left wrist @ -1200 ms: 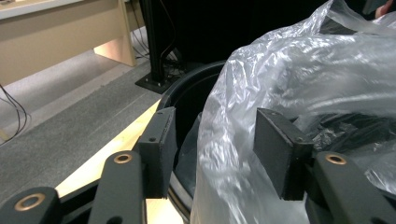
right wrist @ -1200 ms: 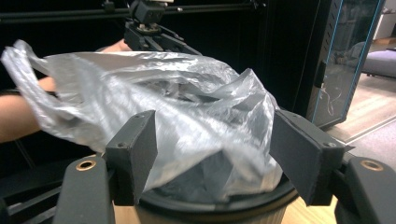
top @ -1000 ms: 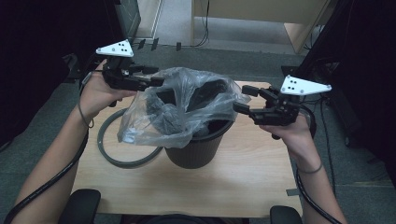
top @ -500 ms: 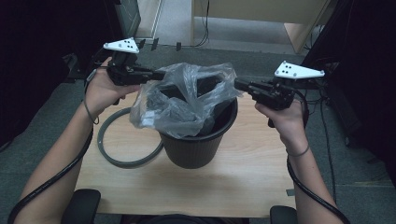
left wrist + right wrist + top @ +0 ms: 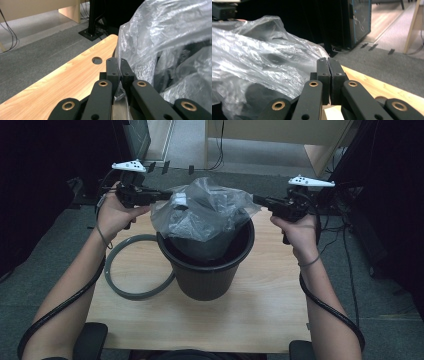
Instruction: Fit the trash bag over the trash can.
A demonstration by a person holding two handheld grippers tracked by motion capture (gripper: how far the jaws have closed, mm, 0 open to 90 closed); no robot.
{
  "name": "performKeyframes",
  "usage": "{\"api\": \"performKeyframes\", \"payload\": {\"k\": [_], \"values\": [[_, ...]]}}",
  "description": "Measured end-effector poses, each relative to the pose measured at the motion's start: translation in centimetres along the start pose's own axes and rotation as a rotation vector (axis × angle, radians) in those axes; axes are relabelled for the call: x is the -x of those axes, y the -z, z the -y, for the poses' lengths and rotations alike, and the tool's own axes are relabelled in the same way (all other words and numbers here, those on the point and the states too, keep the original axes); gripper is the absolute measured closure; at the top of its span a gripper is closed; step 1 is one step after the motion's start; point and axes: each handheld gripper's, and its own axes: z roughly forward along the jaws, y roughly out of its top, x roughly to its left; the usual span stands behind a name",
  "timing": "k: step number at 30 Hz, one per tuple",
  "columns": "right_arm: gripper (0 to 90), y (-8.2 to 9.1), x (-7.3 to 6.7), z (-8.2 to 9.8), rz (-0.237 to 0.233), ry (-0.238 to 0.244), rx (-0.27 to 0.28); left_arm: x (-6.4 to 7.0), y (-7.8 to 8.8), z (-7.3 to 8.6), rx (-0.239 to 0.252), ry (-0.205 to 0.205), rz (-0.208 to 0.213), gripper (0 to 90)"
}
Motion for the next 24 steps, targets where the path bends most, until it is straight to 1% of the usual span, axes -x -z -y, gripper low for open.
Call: {"api": "performKeyframes", "payload": {"k": [5, 7, 10, 15, 20, 24], "values": [[89.5, -1.6, 0.7, 0.5, 0.029, -0.006, -0.051, -0.4, -0.7, 0.6, 0.011, 0.012, -0.006, 89.3], [89.5, -2.1, 0.8, 0.9, 0.035, -0.004, -0.067, -0.7, -1.0, 0.9, 0.006, 0.018, -0.010, 89.3], [89.6, -2.7, 1.1, 1.5, 0.036, -0.008, -0.091, -1.1, -1.4, 1.5, -0.004, 0.031, -0.007, 89.3], [90.0, -3.5, 1.5, 2.8, 0.033, -0.018, -0.129, -1.4, -1.9, 2.3, -0.016, 0.040, -0.004, 89.2], [90.0, -4.0, 2.0, 4.0, 0.033, -0.029, -0.160, -2.0, -2.7, 3.6, -0.044, 0.072, -0.003, 89.3], [90.0, -4.3, 2.4, 4.8, 0.037, -0.035, -0.188, -2.4, -3.1, 4.5, -0.054, 0.099, 0.006, 89.3]]}}
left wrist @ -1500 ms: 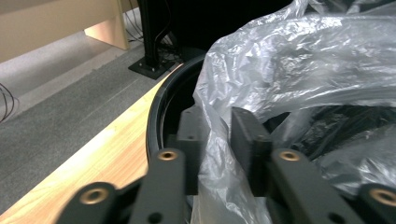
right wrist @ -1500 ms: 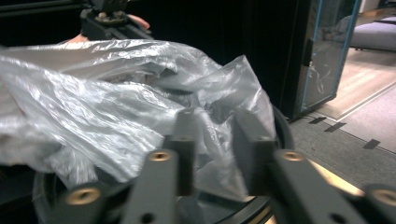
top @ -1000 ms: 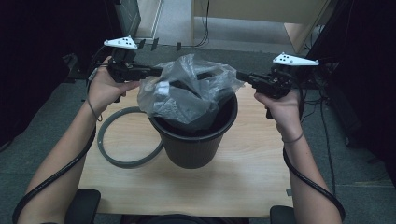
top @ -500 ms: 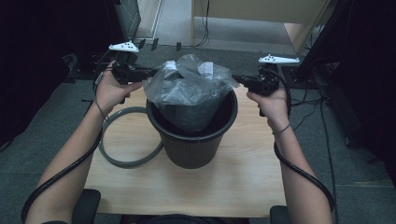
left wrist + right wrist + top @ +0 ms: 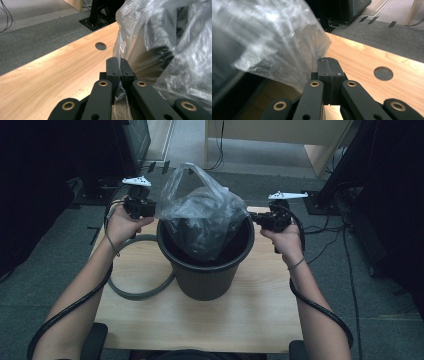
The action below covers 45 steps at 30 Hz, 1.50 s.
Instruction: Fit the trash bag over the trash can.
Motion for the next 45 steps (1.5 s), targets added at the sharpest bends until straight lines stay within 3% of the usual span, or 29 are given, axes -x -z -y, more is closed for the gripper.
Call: {"api": "performKeyframes", "payload": {"k": [9, 12, 14, 18, 21, 23, 24, 31, 38, 45], "values": [[90.0, -0.6, 1.0, 1.8, -0.001, -0.016, -0.029, -0.4, -0.5, 1.6, -0.020, 0.024, 0.026, 89.4], [90.0, -1.0, 1.1, 2.3, 0.022, 0.005, -0.062, -0.5, -0.8, 2.0, -0.061, 0.028, 0.005, 89.5], [90.0, -1.2, 1.2, 2.6, 0.039, 0.021, -0.083, -0.6, -0.7, 2.0, -0.042, 0.057, 0.019, 89.4], [86.5, -0.6, 1.1, 2.2, 0.029, 0.044, -0.031, -0.3, 0.1, 1.3, 0.004, 0.038, 0.026, 84.0], [74.2, 0.1, 1.1, 1.6, 0.027, 0.081, 0.005, -0.3, 0.7, 0.7, 0.019, 0.029, 0.018, 78.2], [65.7, 0.8, 1.2, 1.2, 0.030, 0.078, 0.033, -0.4, 1.1, 0.5, 0.036, 0.043, 0.015, 66.4], [62.6, 1.0, 1.3, 1.1, 0.025, 0.073, 0.048, -0.5, 1.4, 0.5, 0.038, 0.047, 0.018, 65.2], [55.7, 3.8, 1.6, 0.2, -0.003, 0.076, 0.170, -0.9, 3.6, 0.3, 0.085, 0.020, 0.023, 54.3], [50.0, 4.9, 0.6, -0.8, -0.055, 0.107, 0.211, -0.8, 6.8, 0.8, 0.177, -0.009, 0.029, 53.9], [44.5, 4.5, -1.0, -1.9, -0.105, 0.163, 0.214, 0.4, 9.0, 0.9, 0.166, -0.042, 0.088, 50.4]]}}
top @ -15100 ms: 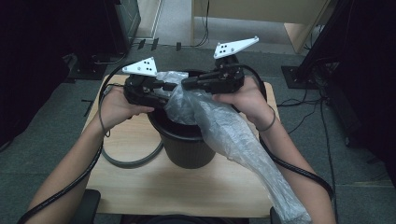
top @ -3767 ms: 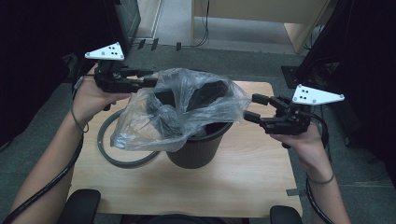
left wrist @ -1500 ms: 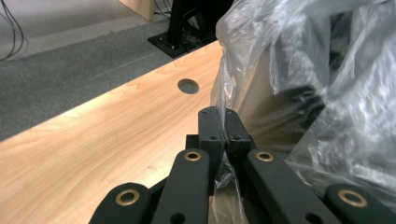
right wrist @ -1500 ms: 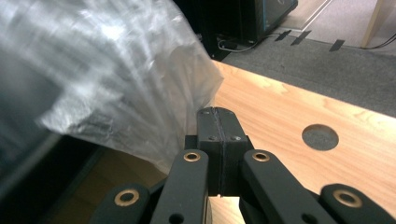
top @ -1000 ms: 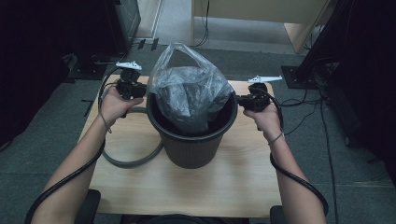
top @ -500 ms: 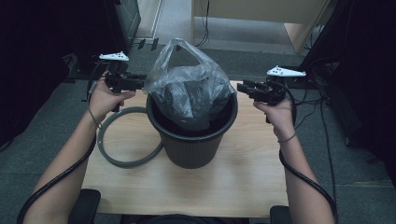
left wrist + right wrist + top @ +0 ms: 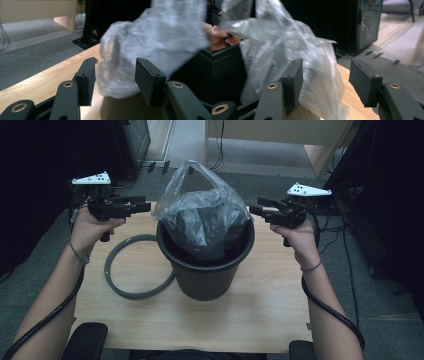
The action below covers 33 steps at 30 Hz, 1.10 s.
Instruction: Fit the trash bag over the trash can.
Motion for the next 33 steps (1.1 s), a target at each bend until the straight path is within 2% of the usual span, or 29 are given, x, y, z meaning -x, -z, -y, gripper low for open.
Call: {"api": "performKeyframes", "payload": {"k": [6, 12, 15, 18, 21, 24, 27, 30, 33], "values": [[42.3, -0.9, -1.5, -1.2, -0.034, 0.043, -0.011, 1.6, 0.1, -0.4, -0.045, -0.055, 0.022, 49.6], [38.8, -2.6, -2.2, -2.4, -0.058, 0.070, -0.039, 2.8, -1.1, -1.1, -0.065, -0.090, 0.061, 47.4], [36.4, -3.3, -2.5, -3.0, -0.073, 0.081, -0.045, 3.4, -1.8, -1.4, -0.078, -0.123, 0.062, 45.7], [35.9, -4.3, -2.7, -3.5, -0.072, 0.092, -0.055, 3.5, -2.6, -1.7, -0.085, -0.127, 0.070, 45.8], [44.2, -5.1, -2.7, -3.6, -0.063, 0.121, -0.076, 3.5, -3.4, -1.6, -0.089, -0.124, 0.074, 48.5], [65.5, -5.4, -2.6, -3.3, -0.053, 0.113, -0.103, 3.5, -3.9, -1.5, -0.096, -0.119, 0.073, 56.8], [82.4, -4.8, -2.8, -3.1, -0.053, 0.114, -0.108, 3.6, -3.8, -1.5, -0.098, -0.106, 0.085, 66.6], [87.9, -3.9, -3.1, -3.1, -0.060, 0.126, -0.110, 3.7, -3.4, -1.4, -0.105, -0.107, 0.065, 77.6], [88.1, -2.7, -3.3, -2.9, -0.066, 0.106, -0.104, 3.7, -3.0, -1.2, -0.124, -0.091, 0.061, 87.0]]}}
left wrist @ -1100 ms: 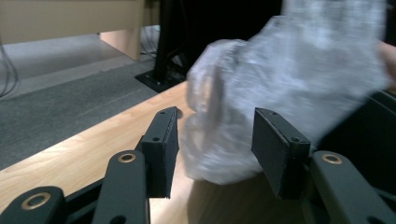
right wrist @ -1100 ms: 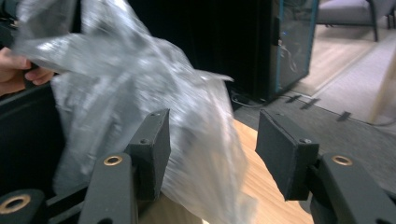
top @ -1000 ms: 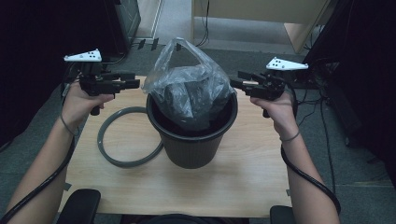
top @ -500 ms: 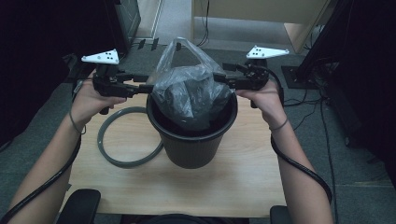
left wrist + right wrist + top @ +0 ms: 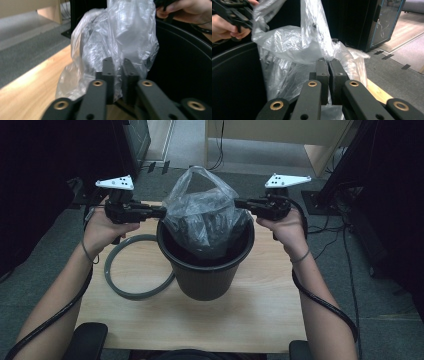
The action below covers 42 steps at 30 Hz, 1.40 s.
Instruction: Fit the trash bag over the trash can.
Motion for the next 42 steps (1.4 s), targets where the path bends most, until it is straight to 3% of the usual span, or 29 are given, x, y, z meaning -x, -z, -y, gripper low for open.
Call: {"api": "performKeyframes", "payload": {"k": [14, 19, 28, 42], "values": [[87.0, 4.3, -3.0, 2.4, -0.046, 0.020, 0.014, 2.3, 1.8, 1.1, 0.004, -0.049, 0.005, 89.4], [86.6, 5.5, -4.0, 3.4, -0.065, 0.021, 0.024, 2.8, 2.2, 1.8, 0.007, -0.048, 0.013, 89.3], [86.7, 6.9, -5.7, 4.5, -0.094, 0.040, 0.024, 4.0, 3.1, 2.6, 0.003, -0.072, 0.008, 89.3], [90.0, 7.5, -7.8, 5.7, -0.114, 0.049, 0.002, 5.7, 3.4, 3.2, 0.035, -0.057, 0.000, 88.1]]}}
